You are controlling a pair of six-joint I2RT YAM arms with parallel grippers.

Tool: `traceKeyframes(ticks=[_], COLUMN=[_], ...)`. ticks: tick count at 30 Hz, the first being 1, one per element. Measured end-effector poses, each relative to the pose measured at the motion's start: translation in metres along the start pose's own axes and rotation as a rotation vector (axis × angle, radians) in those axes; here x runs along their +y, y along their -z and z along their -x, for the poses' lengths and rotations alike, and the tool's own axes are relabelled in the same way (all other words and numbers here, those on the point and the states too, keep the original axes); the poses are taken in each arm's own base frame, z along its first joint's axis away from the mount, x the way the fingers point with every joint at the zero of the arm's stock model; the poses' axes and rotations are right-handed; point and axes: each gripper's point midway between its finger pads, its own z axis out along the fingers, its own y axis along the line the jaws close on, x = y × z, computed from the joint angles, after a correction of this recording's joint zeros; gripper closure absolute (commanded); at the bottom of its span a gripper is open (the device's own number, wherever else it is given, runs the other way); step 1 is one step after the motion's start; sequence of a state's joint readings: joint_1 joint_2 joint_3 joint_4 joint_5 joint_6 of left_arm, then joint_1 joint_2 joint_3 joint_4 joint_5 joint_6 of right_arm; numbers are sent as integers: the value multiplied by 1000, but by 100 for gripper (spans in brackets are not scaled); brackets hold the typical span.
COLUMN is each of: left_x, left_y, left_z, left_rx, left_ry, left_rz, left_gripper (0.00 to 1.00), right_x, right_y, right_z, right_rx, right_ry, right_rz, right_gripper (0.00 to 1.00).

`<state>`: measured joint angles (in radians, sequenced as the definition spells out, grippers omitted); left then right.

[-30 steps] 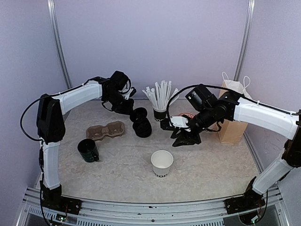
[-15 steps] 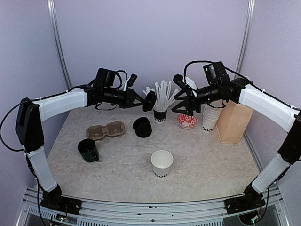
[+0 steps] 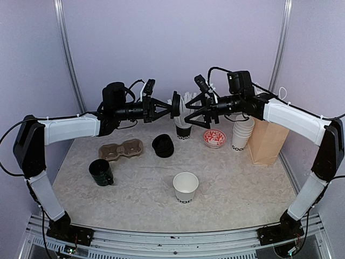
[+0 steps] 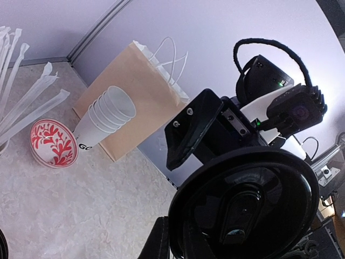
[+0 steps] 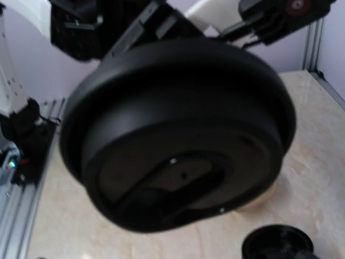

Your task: Pack the takeout coffee

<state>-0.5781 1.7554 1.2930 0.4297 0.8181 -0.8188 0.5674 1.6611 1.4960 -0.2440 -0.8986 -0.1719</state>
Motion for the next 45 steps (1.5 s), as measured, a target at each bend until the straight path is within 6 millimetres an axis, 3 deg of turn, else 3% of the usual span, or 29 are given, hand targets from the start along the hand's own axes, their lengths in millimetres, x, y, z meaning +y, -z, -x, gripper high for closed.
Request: traceKeyframes(ticks=[7, 19, 32, 36, 40, 45], left_x=[-17, -17, -17, -17, -15, 11], left_y=[-3, -7, -9, -9, -11, -9], left_z=[4, 0, -3, -4, -6, -18], left_rx=[-14, -8, 4, 5, 7, 43], left_ry=[-11, -8, -3, -5, -12, -1], left_rz=[-59, -72, -78, -78, -66, 42], left_gripper=[89, 89, 88, 78, 56, 52], right_x=[-2, 9, 10, 10, 11, 10], right_y=[-3, -13, -18, -18, -19, -20], right_z=[9, 32, 37, 38, 36, 22], right_rx=[-38, -74, -85, -86, -81, -31], right_ry=[-44, -59, -123, -129, -124, -103], right_rz=[17, 67, 91, 91, 94, 76], right_gripper=[1, 5, 29, 34, 36, 37])
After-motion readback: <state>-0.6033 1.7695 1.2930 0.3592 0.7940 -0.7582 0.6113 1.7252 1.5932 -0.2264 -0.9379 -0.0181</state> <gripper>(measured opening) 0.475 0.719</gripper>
